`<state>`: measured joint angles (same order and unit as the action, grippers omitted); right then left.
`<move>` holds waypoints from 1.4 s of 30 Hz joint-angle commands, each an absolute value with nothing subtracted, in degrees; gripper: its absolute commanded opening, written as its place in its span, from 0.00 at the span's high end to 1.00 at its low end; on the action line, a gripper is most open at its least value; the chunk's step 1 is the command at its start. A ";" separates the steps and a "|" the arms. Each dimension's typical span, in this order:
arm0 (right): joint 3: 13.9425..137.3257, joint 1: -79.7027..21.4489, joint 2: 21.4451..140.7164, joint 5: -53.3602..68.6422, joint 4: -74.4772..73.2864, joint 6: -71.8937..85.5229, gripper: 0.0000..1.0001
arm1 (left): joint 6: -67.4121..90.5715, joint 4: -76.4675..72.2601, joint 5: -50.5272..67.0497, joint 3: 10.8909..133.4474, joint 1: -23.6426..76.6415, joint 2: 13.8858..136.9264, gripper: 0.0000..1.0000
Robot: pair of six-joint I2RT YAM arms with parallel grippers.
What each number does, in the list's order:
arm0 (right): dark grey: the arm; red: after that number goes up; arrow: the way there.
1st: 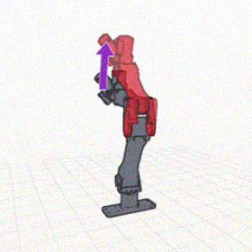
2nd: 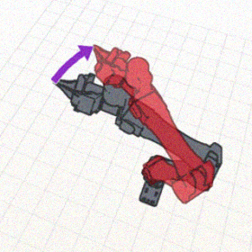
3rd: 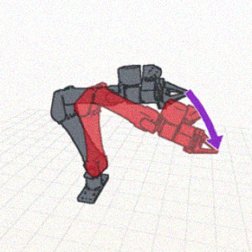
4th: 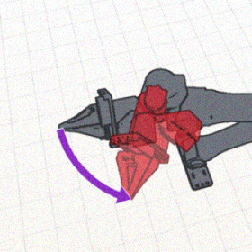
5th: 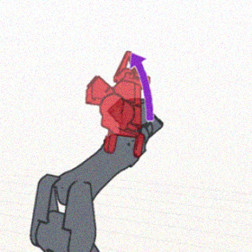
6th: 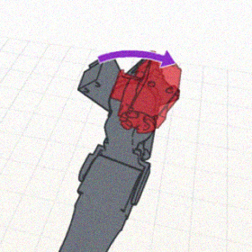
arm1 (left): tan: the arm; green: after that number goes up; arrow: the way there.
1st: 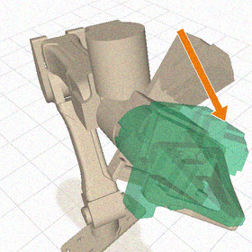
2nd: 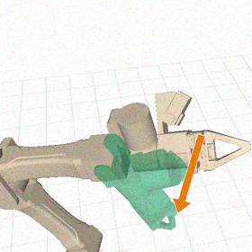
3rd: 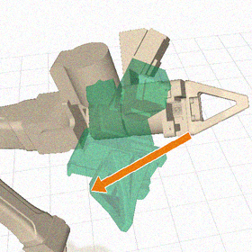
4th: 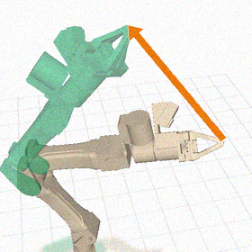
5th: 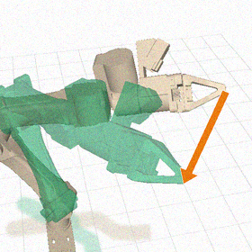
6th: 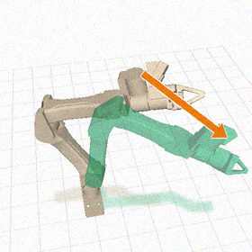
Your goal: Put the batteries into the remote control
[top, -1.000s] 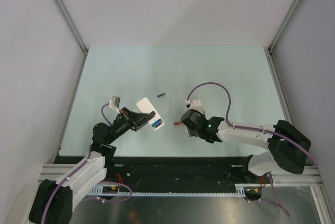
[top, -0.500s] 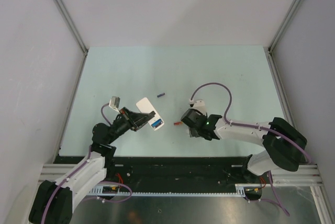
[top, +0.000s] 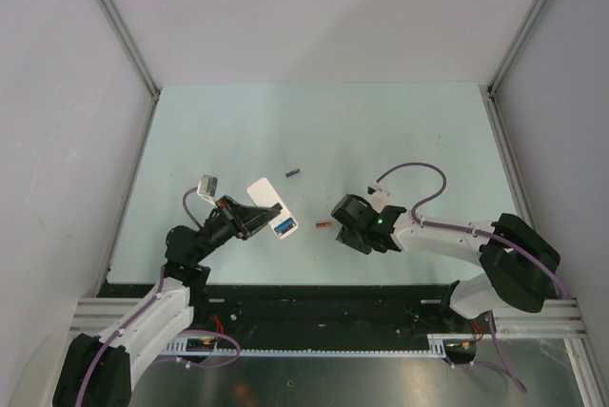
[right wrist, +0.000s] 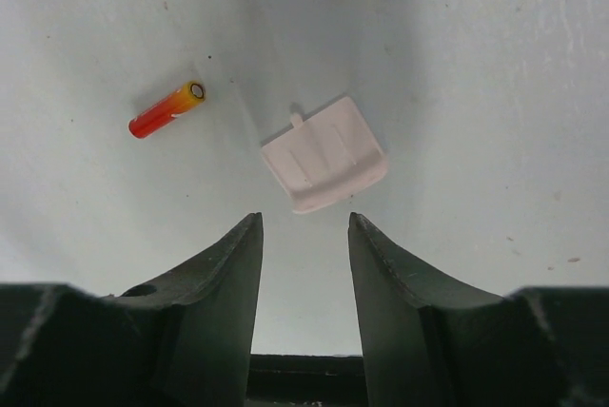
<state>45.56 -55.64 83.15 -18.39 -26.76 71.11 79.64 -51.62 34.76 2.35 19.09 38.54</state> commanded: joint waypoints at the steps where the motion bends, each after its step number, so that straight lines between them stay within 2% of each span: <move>1: 45.27 -55.37 82.36 -19.25 -28.83 80.50 0.55 | 80.68 -53.53 36.47 -8.09 18.63 37.71 1.00; 18: 42.19 -51.07 87.45 -13.45 -25.23 82.27 0.66 | 79.89 -53.61 36.12 -7.21 18.63 39.55 1.00; 26: 42.01 -49.84 89.21 -12.48 -24.26 78.23 0.89 | 79.02 -53.61 35.86 -6.59 18.63 41.48 1.00; 28: 42.10 -48.87 89.12 -12.57 -24.52 75.42 0.95 | 78.84 -53.61 35.77 -6.33 18.63 42.10 1.00; 31: 42.19 -46.60 88.42 -12.39 -23.56 67.46 1.00 | 78.49 -53.61 35.77 -5.98 18.63 42.63 1.00; 37: 46.84 -40.44 89.20 -15.11 -27.68 46.19 1.00 | 77.96 -53.61 35.60 -5.71 18.63 43.24 1.00; 42: 51.85 -37.36 92.62 -18.81 -29.53 38.94 1.00 | 77.70 -53.61 34.72 -5.63 18.63 43.59 1.00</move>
